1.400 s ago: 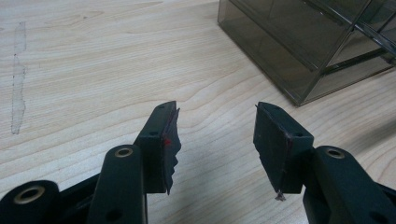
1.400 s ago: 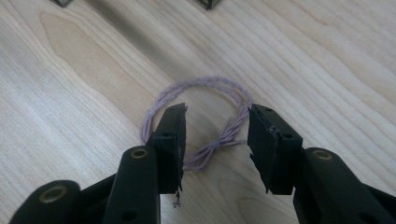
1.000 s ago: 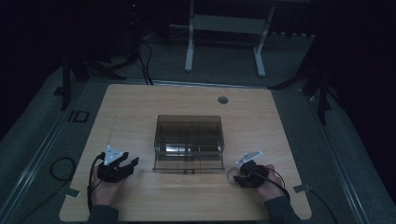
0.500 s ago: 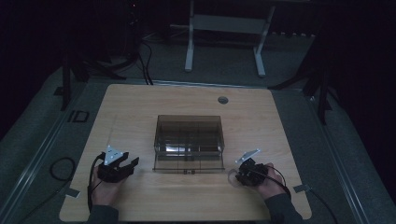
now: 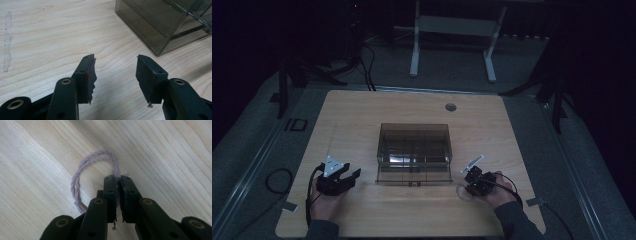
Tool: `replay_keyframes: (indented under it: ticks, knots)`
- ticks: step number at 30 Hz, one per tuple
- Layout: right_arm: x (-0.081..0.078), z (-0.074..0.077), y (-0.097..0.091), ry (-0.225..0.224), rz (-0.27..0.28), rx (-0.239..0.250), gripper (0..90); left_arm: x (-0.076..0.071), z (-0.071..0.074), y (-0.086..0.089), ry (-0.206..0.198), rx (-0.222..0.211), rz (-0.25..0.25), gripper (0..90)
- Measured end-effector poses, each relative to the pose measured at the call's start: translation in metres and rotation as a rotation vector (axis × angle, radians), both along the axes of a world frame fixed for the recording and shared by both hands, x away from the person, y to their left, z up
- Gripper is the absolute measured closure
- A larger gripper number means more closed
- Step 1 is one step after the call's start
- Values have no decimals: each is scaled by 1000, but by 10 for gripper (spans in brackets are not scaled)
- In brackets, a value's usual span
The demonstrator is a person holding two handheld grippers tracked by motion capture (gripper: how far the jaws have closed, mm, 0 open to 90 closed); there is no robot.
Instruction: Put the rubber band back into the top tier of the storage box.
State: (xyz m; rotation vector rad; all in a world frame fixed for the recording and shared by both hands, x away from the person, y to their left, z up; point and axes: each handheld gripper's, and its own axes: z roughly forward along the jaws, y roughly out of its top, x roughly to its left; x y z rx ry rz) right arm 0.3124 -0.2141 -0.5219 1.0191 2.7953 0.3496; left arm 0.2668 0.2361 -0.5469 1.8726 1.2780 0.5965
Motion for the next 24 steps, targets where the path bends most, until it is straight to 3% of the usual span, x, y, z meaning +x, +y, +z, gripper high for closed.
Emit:
replay_keyframes:
  ticks: [5,24]
  knots:
    - [2,1,3,4,20,-43,852,0,0,0,0,-1,-1,503]
    - [4,14,6,-10,51,-70,855,0,0,-1,2,3,-3,503]
